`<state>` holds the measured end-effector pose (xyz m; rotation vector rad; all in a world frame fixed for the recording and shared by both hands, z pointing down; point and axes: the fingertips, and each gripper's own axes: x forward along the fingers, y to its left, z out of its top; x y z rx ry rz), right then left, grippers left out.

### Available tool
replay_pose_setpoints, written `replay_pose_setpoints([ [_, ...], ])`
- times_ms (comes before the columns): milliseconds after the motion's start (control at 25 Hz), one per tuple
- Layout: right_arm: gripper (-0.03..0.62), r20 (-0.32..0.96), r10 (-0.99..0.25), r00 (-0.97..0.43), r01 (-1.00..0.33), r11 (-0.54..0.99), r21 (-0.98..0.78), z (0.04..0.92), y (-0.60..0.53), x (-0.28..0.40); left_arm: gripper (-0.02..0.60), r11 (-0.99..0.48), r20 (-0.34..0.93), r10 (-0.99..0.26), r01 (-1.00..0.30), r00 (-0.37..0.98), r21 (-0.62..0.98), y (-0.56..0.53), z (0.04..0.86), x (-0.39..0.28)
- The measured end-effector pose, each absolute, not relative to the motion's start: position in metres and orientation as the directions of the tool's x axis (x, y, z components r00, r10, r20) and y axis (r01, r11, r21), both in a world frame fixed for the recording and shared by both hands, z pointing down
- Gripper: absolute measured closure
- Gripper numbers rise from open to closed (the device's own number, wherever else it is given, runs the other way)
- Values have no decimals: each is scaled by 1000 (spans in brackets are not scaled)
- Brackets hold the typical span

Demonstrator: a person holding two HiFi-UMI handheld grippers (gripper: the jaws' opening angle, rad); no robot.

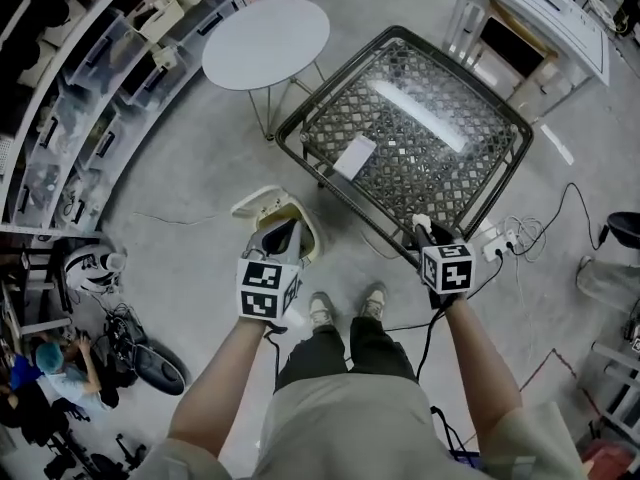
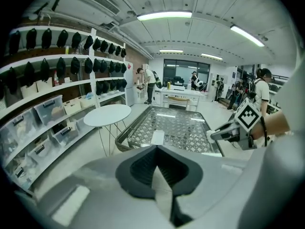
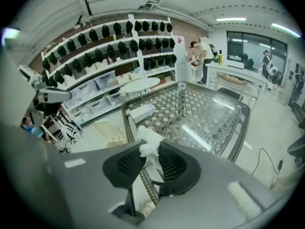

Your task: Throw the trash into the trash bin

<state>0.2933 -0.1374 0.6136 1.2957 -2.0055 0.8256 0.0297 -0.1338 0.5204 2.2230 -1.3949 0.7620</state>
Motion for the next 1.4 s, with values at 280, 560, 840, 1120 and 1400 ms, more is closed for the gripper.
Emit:
replay_pose_setpoints([
  [280, 510, 662, -632, -403, -900, 406, -159, 533, -149, 269, 580, -358, 596, -743, -933, 304, 29, -130, 492, -6],
  [560, 510, 613, -613, -498, -843, 508, -178, 494, -151, 204, 580, -269, 580, -780, -963, 234, 26, -111, 478, -65],
  [840, 510, 633, -493, -596, -741, 642, -198, 507, -159, 93, 580, -162, 615, -774, -986, 152, 40, -91, 495, -136],
  [1120, 510, 692, -348, -633, -652, 721, -233, 574, -145, -16, 580, -72, 658, -742, -991, 129, 113, -66, 557, -197],
  [1400, 511, 771, -238, -590, -627, 737, -253, 677, -127, -68, 580, -53, 728, -673, -991, 129, 125, -51, 642, -228],
])
